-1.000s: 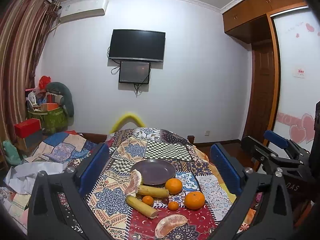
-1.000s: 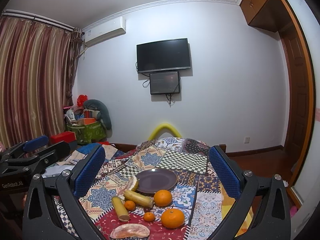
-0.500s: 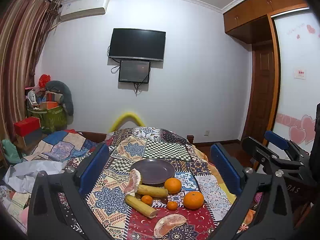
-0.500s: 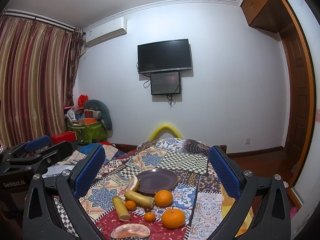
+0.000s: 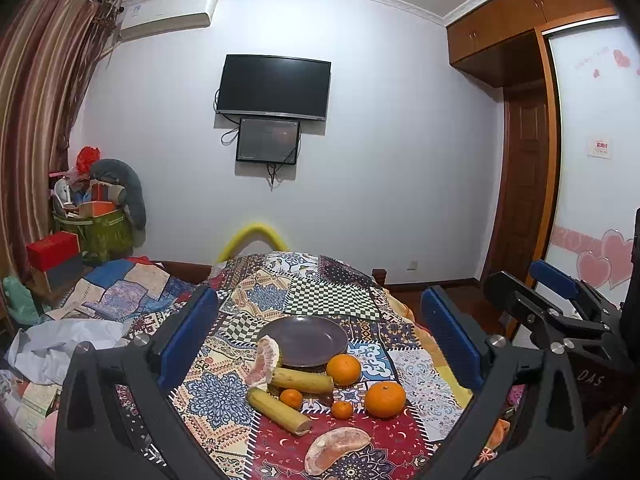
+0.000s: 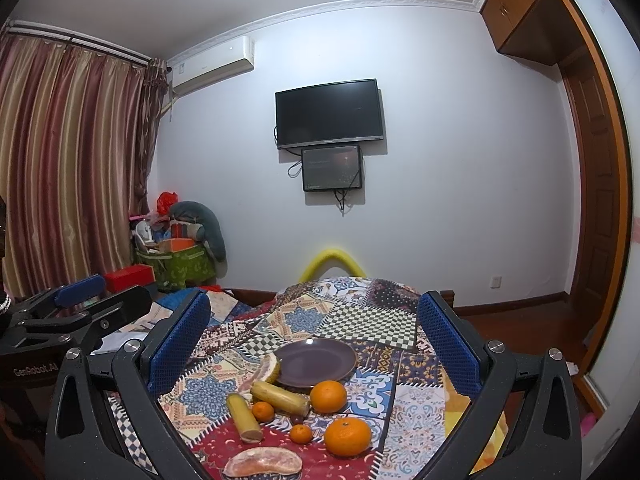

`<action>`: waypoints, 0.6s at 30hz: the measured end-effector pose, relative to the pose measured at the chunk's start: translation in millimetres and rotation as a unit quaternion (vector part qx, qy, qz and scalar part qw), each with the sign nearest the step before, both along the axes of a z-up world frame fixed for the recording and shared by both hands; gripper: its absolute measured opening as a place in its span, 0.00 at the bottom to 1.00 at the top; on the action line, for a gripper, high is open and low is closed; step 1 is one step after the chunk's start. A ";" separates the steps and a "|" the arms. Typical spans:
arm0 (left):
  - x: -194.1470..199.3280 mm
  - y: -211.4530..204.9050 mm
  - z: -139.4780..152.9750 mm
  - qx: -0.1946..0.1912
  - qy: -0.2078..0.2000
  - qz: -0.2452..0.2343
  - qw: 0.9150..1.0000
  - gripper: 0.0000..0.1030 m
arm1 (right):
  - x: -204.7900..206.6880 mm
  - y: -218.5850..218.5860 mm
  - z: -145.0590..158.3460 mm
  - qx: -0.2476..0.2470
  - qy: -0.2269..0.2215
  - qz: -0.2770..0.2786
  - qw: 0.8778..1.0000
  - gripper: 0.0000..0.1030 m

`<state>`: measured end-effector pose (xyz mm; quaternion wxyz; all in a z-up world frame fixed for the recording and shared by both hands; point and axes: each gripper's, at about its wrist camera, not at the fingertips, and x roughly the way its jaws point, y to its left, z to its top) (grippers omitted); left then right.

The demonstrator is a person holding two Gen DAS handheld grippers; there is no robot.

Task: Organize fruits

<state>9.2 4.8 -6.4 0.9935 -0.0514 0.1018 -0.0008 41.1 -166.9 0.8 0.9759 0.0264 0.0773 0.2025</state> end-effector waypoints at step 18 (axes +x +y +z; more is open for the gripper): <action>0.5 0.3 2.3 -0.001 0.004 -0.004 1.000 1.00 | 2.2 -1.9 -2.8 0.000 0.004 -0.001 1.000 1.00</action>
